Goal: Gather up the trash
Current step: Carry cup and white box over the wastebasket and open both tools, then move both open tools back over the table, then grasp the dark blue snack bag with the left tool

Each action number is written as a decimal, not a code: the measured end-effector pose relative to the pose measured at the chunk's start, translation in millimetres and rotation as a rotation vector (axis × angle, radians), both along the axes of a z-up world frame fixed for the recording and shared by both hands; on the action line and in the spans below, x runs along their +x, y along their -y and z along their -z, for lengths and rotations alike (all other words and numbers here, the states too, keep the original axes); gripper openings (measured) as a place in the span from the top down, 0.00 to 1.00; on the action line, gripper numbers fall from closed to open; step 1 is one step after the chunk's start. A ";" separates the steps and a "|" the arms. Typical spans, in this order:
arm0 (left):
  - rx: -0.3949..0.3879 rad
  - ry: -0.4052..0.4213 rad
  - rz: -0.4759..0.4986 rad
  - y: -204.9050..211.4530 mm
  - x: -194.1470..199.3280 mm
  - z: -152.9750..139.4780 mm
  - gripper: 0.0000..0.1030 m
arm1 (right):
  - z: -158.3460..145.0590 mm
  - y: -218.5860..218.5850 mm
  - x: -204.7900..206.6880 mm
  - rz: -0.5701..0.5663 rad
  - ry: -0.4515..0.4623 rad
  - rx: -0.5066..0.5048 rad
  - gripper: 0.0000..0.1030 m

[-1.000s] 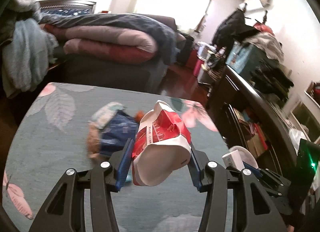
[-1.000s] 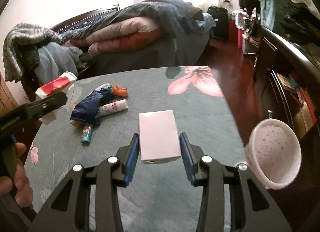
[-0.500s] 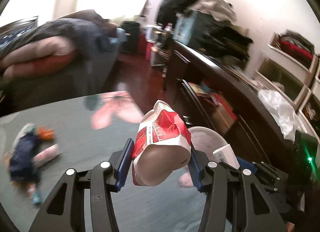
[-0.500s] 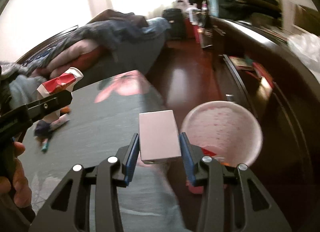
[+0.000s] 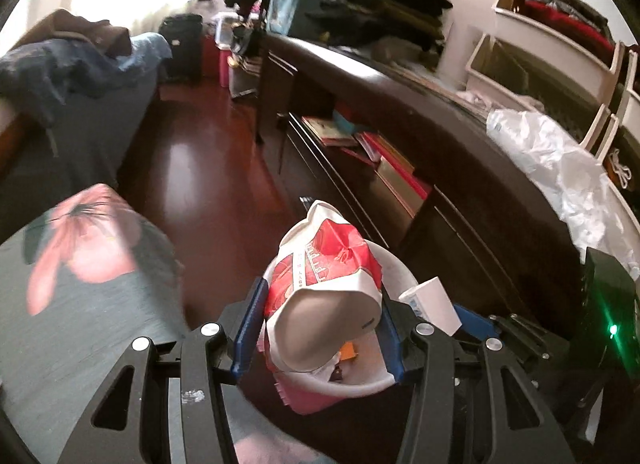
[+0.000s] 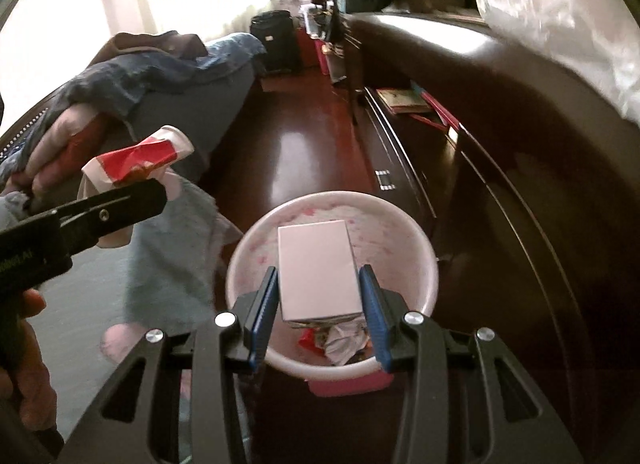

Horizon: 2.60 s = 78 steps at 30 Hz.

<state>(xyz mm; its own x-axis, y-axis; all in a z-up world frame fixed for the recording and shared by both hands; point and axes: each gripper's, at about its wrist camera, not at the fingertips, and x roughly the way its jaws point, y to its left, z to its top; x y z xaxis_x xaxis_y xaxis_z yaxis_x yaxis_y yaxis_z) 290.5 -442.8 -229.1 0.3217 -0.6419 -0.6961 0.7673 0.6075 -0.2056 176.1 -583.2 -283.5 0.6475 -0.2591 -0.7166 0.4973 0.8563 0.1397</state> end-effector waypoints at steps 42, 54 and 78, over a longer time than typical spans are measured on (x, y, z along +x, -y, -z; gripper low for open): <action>0.111 0.199 -0.469 -182.9 4.8 -40.4 0.04 | -45.0 -124.8 1.7 -0.244 0.053 -0.043 0.05; 0.228 0.189 -0.665 -289.9 60.8 -15.2 0.04 | -62.8 -211.5 24.4 -0.425 0.054 -0.050 0.05; 0.034 0.100 -0.700 -368.5 61.4 -33.5 0.57 | -69.2 -328.8 88.2 -0.665 0.035 -0.049 0.05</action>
<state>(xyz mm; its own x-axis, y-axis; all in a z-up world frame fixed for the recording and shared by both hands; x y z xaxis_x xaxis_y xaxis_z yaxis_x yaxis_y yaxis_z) 351.9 -74.2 -195.7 0.7145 -0.2389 -0.6576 0.2081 0.9699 -0.1263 264.3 -254.4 -214.2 0.7032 0.1712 -0.6901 -0.1426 0.9848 0.0991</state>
